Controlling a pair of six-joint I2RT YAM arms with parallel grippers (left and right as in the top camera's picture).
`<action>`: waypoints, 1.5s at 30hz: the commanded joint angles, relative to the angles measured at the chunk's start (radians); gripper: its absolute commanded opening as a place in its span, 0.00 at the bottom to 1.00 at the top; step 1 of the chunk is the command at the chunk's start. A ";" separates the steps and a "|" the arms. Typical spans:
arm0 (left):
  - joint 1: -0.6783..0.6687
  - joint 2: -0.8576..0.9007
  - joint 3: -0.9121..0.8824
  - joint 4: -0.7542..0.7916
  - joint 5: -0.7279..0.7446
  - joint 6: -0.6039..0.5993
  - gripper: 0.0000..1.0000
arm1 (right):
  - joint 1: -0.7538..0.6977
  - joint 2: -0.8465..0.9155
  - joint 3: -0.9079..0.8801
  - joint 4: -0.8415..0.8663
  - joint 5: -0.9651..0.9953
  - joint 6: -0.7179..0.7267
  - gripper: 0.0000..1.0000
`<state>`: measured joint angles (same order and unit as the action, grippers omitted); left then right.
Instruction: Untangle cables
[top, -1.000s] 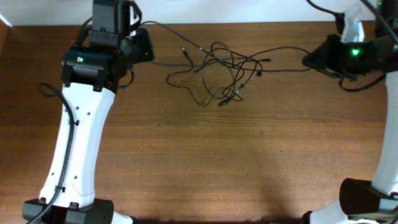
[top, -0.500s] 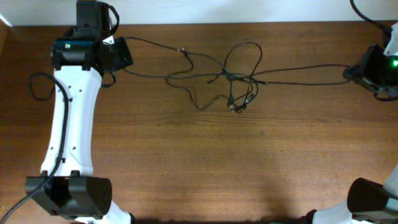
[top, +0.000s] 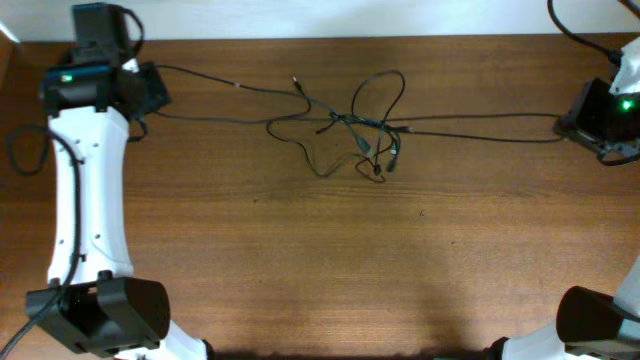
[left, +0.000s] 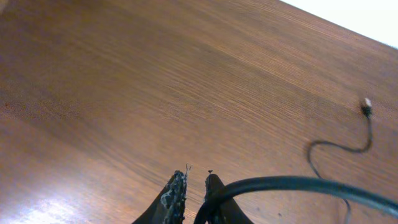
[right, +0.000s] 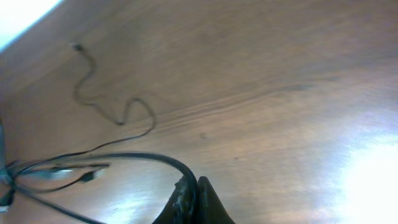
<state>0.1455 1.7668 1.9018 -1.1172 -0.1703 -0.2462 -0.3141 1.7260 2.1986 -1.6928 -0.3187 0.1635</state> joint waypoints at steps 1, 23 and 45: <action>0.079 0.004 -0.002 0.010 -0.062 0.016 0.13 | -0.006 -0.006 0.012 -0.003 0.172 0.040 0.04; 0.103 0.005 -0.002 0.010 0.743 0.402 0.71 | 0.446 0.146 0.012 0.052 0.087 0.050 0.57; -0.474 0.282 -0.003 0.082 0.634 0.223 0.54 | 0.160 0.172 0.012 -0.003 0.095 0.050 0.83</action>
<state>-0.2565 1.9923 1.9015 -1.0664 0.5274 0.0879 -0.1349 1.8957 2.1983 -1.6859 -0.2283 0.2104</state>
